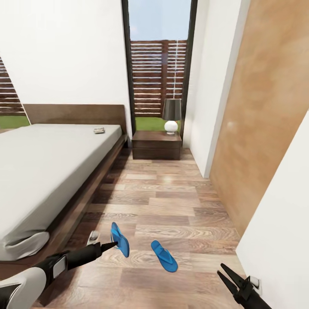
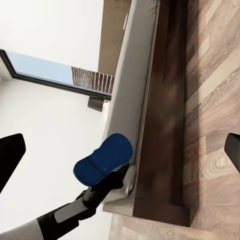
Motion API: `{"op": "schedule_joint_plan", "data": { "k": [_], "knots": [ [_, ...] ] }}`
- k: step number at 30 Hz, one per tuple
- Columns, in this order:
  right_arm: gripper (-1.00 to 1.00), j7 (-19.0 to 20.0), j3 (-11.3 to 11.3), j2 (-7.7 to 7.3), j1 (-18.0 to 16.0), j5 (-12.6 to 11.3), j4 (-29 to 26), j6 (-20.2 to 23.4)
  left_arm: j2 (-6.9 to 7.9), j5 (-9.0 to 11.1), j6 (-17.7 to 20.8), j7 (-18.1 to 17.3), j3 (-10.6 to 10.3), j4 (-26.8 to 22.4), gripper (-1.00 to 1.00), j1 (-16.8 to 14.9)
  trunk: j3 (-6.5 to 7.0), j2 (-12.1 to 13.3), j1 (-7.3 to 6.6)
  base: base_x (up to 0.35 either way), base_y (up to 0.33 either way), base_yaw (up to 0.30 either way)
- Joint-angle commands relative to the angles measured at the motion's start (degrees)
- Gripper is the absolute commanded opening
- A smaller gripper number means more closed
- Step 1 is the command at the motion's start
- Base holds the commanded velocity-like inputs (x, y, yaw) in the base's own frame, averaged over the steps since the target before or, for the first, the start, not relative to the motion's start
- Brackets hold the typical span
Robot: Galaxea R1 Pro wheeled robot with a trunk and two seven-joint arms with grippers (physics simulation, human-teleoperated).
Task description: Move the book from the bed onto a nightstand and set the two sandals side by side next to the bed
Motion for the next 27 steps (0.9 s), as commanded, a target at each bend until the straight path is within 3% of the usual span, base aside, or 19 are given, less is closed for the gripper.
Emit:
{"op": "schedule_joint_plan", "data": {
  "k": [1,11,27],
  "knots": [
    [1.0,0.0,0.0,-0.01,0.0,-0.3,0.0,0.5,0.0,-0.2,0.6,-0.2,0.6,0.0,-1.0,0.0,-0.05,0.0,0.01,0.212,0.0,0.0],
    [1.0,0.0,0.0,-0.01,0.0,-0.3,0.0,0.5,0.0,-0.2,0.6,-0.2,0.6,0.0,-1.0,0.0,-0.05,0.0,0.01,0.189,0.0,0.0],
    [1.0,0.0,0.0,0.05,0.0,-0.2,0.0,0.4,0.07,-0.2,0.6,-0.2,0.7,0.0,-1.0,0.0,-0.05,0.0,0.01,0.019,0.0,0.0]
  ]
}}
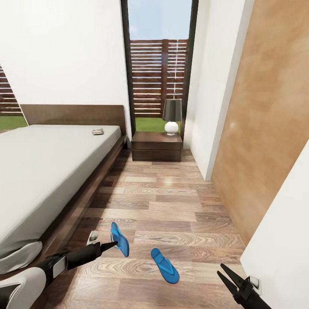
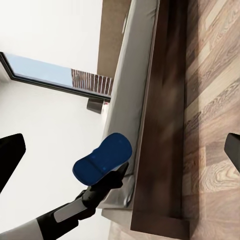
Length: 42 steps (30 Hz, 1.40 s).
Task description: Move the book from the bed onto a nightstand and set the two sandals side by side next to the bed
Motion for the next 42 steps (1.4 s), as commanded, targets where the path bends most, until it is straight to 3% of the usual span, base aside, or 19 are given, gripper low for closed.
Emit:
{"op": "schedule_joint_plan", "data": {
  "k": [1,11,16,25,32,35,38,39,41,42],
  "knots": [
    [1.0,0.0,0.0,-0.01,0.0,-0.3,0.0,0.5,0.01,-0.3,0.6,-0.2,0.5,0.0,-1.0,0.0,-0.05,0.0,-0.01,0.0,0.0,0.0],
    [1.0,-0.5,-0.1,0.08,0.0,-0.3,0.0,0.4,0.07,-0.2,0.6,-0.2,0.5,0.1,-1.0,0.0,-0.05,0.0,-0.01,0.0,0.0,0.0],
    [1.0,-3.4,0.0,0.02,0.0,-0.2,0.0,0.3,0.49,0.0,0.9,-0.1,0.6,0.1,-1.0,0.0,-0.05,0.0,-0.01,0.0,0.0,0.0],
    [1.0,-12.6,0.1,-0.21,0.0,-0.5,-0.5,0.3,1.05,4.4,2.7,1.7,0.7,0.1,-1.0,0.8,-0.05,0.0,-0.01,0.0,0.0,0.0],
    [1.0,-16.3,0.2,-0.45,-0.9,-0.4,-2.2,0.7,1.42,5.0,2.8,1.9,0.7,0.1,-1.0,1.1,-0.05,0.0,-0.01,0.0,0.0,0.0],
    [1.0,-19.7,0.8,-0.56,-2.3,1.7,-5.6,1.2,1.53,5.1,2.8,1.9,0.7,0.1,-1.0,1.1,-0.05,0.0,-0.01,0.0,0.0,0.0],
    [1.0,-23.9,2.5,-0.64,-4.2,6.5,-10.0,2.9,1.58,5.2,2.8,1.8,0.7,0.1,-1.0,1.1,-0.05,0.0,-0.01,0.0,0.0,0.0],
    [1.0,-26.2,3.4,-0.61,-5.8,9.3,-12.1,4.9,1.59,5.2,2.8,1.7,0.7,0.1,-1.0,1.1,-0.05,0.0,-0.01,0.0,0.0,0.0],
    [1.0,-28.7,4.6,-0.43,-8.1,12.2,-13.9,7.7,1.6,5.2,2.8,1.7,0.7,0.1,-1.0,1.1,-0.05,0.0,-0.01,0.0,0.0,0.0],
    [1.0,-31.3,6.1,-0.07,-10.9,14.7,-15.2,11.3,1.59,5.2,2.7,1.8,0.6,0.1,-1.0,1.1,-0.05,0.0,-0.01,0.0,0.0,0.0]
  ]
}}
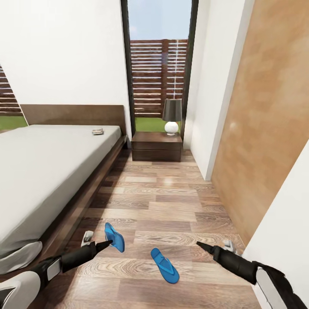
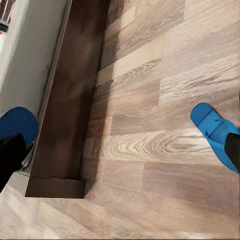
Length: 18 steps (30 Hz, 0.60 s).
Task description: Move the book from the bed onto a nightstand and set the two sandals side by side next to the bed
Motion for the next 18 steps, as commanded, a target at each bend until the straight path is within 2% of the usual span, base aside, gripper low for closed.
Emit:
{"op": "schedule_joint_plan", "data": {
  "k": [1,2,3,4,5,8,9,11,12,13,14,15,16,17,18],
  "knots": [
    [1.0,-1.3,0.9,0.31,-1.7,1.2,-0.5,2.6,0.0,-0.3,0.6,-0.2,0.5,0.0,-1.0,0.0,-0.06,0.0,-0.01,0.0,0.0,0.0],
    [1.0,-2.7,1.8,0.67,-3.2,2.3,-0.9,4.8,-0.01,-0.3,0.6,-0.1,0.5,0.0,-1.0,0.0,-0.06,0.0,-0.01,0.0,0.0,0.0],
    [1.0,-5.5,3.7,1.4,-6.1,4.3,-1.4,9.5,-0.02,-0.3,0.6,-0.1,0.5,0.0,-1.0,0.0,-0.06,0.0,-0.01,0.0,0.0,0.0],
    [1.0,-7.0,4.5,1.72,-7.5,5.2,-1.5,11.9,-0.03,-0.3,0.6,-0.1,0.5,0.0,-1.0,0.0,-0.06,0.0,-0.01,0.0,0.0,0.0],
    [1.0,-10.4,6.1,2.23,-10.2,6.8,-1.4,15.3,-0.04,-0.3,0.6,-0.1,0.5,0.0,-1.0,0.0,-0.06,0.0,-0.01,0.0,0.0,0.0],
    [1.0,-15.5,8.7,2.95,-13.7,8.6,-0.6,17.9,-0.12,-0.3,0.6,-0.1,0.5,0.0,-1.0,0.0,-0.06,0.0,-0.01,0.0,0.0,0.0],
    [1.0,-18.7,11.1,3.53,-15.8,9.4,0.6,18.9,-0.18,-0.3,0.7,-0.1,0.5,0.0,-1.0,0.0,-0.06,0.0,-0.01,0.0,0.0,0.0],
    [1.0,-21.5,14.1,4.25,-18.1,9.9,3.0,19.3,-0.26,-0.3,0.7,-0.1,0.5,0.0,-1.0,0.0,-0.06,0.0,-0.01,0.0,0.0,0.0],
    [1.0,-24.3,18.1,5.26,-20.9,10.3,7.5,19.3,-0.33,-0.2,0.7,-0.1,0.5,0.0,-1.0,0.0,-0.06,0.0,-0.01,0.0,0.0,0.0],
    [1.0,-25.6,20.0,5.74,-22.3,10.4,9.8,19.3,-0.36,-0.2,0.7,-0.1,0.5,0.0,-1.0,0.0,-0.06,0.0,-0.01,0.0,0.0,0.0],
    [1.0,-28.1,23.8,6.97,-25.1,10.6,15.4,19.3,-0.41,-0.2,0.7,-0.1,0.5,0.0,-1.0,0.0,-0.06,0.0,-0.01,0.0,0.0,0.0],
    [1.0,-29.3,25.6,7.75,-26.6,10.7,18.6,19.3,-0.42,-0.2,0.7,-0.1,0.5,0.0,-1.0,0.0,-0.06,0.0,-0.01,0.0,0.0,0.0],
    [1.0,-33.0,29.9,10.35,-31.0,10.9,28.6,19.3,-0.46,-0.2,0.7,-0.1,0.5,0.0,-1.0,0.0,-0.06,0.0,-0.01,0.0,0.0,0.0],
    [1.0,-34.3,30.9,11.15,-32.4,10.9,31.8,19.3,-0.46,-0.2,0.7,-0.2,0.5,0.0,-1.0,0.0,-0.06,0.0,-0.01,0.0,0.0,0.0],
    [1.0,-36.6,32.3,12.44,-34.7,11.0,37.1,19.3,-0.47,-0.2,0.7,-0.2,0.5,0.0,-1.0,0.0,-0.06,0.0,-0.01,0.0,0.0,0.0]
  ]
}}
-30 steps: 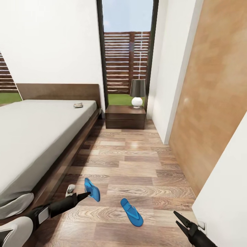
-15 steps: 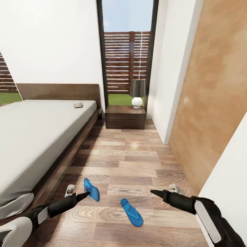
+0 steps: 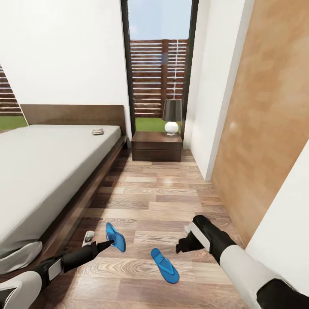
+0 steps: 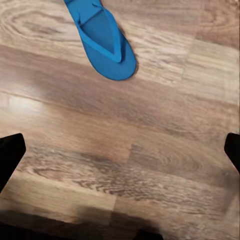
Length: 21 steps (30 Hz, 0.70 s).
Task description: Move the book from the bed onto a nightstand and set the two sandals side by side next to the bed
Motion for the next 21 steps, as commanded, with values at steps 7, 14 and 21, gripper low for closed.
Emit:
{"op": "schedule_joint_plan", "data": {
  "k": [7,14,21],
  "knots": [
    [1.0,-5.4,3.1,2.09,-4.3,-0.7,8.6,0.1,-0.01,-0.3,0.6,-0.1,0.4,0.0,-1.0,0.0,-0.06,0.0,-0.01,0.0,0.0,0.0],
    [1.0,-5.9,3.0,2.36,-4.8,-1.1,9.7,0.1,-0.15,-0.3,0.6,-0.1,0.4,0.0,-1.0,0.0,-0.06,0.0,-0.01,0.0,0.0,0.0],
    [1.0,-6.2,3.2,2.45,-4.7,-1.0,10.2,0.1,-0.18,-0.3,0.6,0.0,0.4,0.0,-1.0,0.0,-0.06,0.0,-0.01,0.045,0.0,0.0]
  ]
}}
